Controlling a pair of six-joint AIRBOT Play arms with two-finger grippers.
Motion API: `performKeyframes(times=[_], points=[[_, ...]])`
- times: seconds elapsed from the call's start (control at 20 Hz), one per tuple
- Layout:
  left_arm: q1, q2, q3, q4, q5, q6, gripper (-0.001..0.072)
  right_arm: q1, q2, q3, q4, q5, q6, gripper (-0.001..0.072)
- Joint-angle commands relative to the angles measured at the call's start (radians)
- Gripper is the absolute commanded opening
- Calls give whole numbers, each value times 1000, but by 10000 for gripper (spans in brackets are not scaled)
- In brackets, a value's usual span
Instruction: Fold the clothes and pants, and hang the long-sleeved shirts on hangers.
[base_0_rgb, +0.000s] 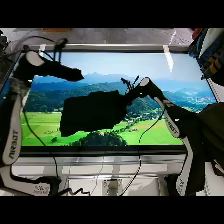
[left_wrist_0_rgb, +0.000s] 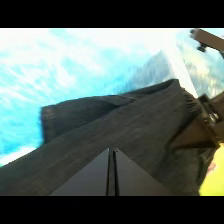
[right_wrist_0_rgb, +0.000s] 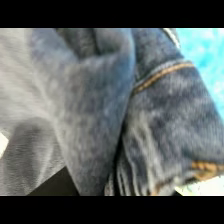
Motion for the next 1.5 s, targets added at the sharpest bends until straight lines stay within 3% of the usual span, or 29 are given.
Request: performKeyframes(times=[0.0,0.25,0.55,0.75,0.9,1.05,1.1,1.2,1.25,1.35,1.45], points=[[58,136,0,0,-23,0,61,-90,148,1,1,14,45,35],[102,351,0,1,-114,0,62,-359,449,2,-92,119,154,36],[104,484,0,24,-117,1,62,-792,723,1,-498,201,196,36],[104,486,0,27,-117,0,62,-1084,805,1,-725,296,209,36],[104,483,0,27,-117,0,62,-1269,808,1,-843,438,285,35],[104,479,0,27,-117,0,62,-1423,806,0,-905,438,281,40],[104,479,0,27,-117,0,61,-1468,806,0,-907,407,281,120],[104,479,0,27,-117,0,62,-1554,805,0,-903,334,288,573],[104,479,0,26,-117,0,62,-1590,805,0,-900,309,300,710],[104,479,0,26,-117,0,62,-1641,803,0,-859,261,310,693],[104,479,0,26,-117,0,62,-1667,794,-1,-754,263,403,679]])
